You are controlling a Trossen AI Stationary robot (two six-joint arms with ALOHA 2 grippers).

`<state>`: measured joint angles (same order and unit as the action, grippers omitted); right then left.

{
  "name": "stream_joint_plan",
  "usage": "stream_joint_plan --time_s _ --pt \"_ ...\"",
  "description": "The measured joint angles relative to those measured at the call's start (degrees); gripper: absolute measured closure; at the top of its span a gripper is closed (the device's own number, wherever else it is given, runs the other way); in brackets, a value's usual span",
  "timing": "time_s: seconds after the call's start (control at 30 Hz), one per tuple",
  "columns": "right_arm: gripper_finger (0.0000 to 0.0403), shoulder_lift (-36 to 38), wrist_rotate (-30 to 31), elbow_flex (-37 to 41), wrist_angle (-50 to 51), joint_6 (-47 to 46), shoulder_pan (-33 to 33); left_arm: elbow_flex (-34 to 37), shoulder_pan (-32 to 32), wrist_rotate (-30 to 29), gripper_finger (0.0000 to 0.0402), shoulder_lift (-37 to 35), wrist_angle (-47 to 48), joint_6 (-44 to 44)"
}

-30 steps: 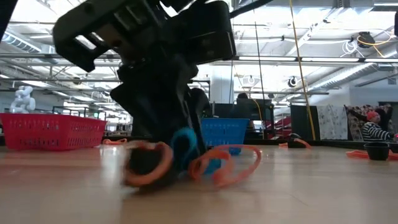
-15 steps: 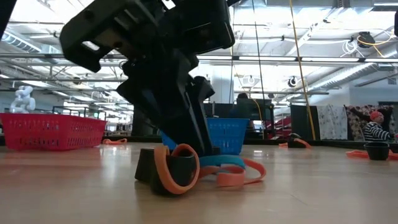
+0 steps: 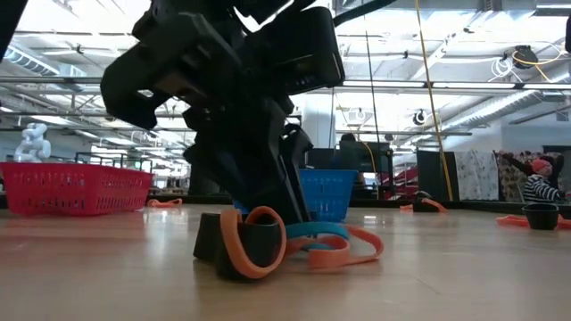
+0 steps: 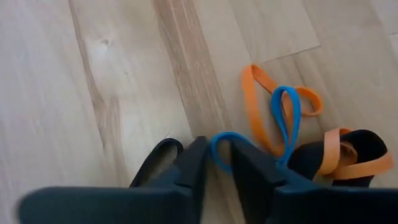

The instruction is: Sort rubber bands into baskets

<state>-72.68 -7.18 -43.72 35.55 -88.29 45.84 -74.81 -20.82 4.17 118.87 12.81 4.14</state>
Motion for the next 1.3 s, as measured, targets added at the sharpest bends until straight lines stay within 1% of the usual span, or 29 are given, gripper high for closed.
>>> stream_joint_plan --time_s 0.07,0.1,0.13,0.27,0.37,0.6,0.73,0.83,0.97,1.13,1.23,1.3 --pt "0.0241 0.0 0.0 0.0 0.0 0.4 0.0 0.0 0.0 0.0 0.0371 0.0 0.0 0.0" --pt "0.0241 0.0 0.0 0.0 0.0 0.5 0.0 0.0 0.0 0.0 0.0385 0.0 0.0 0.0" --pt "0.0241 0.0 0.0 0.0 0.0 0.5 0.0 0.0 0.0 0.0 0.0392 0.0 0.0 0.0" --pt "0.0241 0.0 0.0 0.0 0.0 0.5 0.0 0.1 0.2 0.0 0.0397 -0.9 0.8 -0.4" --pt "0.0241 0.0 0.0 0.0 -0.2 0.4 0.0 0.1 0.9 -0.9 0.0398 -3.2 3.6 -2.4" --pt "0.0241 0.0 -0.1 0.0 -0.2 0.3 -0.9 0.1 4.9 -1.8 0.0400 -12.1 7.0 -8.8" --pt "0.0241 0.0 0.0 0.0 -0.2 0.3 -2.1 0.1 8.4 -3.4 0.0400 -16.9 9.0 -9.3" --pt "0.0241 0.0 0.0 0.0 -0.5 0.3 -2.9 0.1 11.6 -6.1 0.0401 -20.4 9.9 -9.4" --pt "0.0241 0.0 1.3 0.0 -0.8 0.3 -4.1 0.1 16.8 -8.8 0.0401 -22.8 11.5 -9.3" --pt "0.0241 0.0 5.4 0.0 -1.1 1.5 -7.0 0.0 23.7 -8.4 0.0401 -23.0 13.6 -7.6" --pt "0.0241 0.0 8.7 0.0 -1.1 4.4 -9.3 0.0 26.0 -3.5 0.0401 -22.1 13.6 -5.3" --pt "0.0241 0.0 10.7 0.0 -1.0 7.5 -11.3 0.2 26.3 -1.8 0.0401 -21.4 13.5 -4.5"
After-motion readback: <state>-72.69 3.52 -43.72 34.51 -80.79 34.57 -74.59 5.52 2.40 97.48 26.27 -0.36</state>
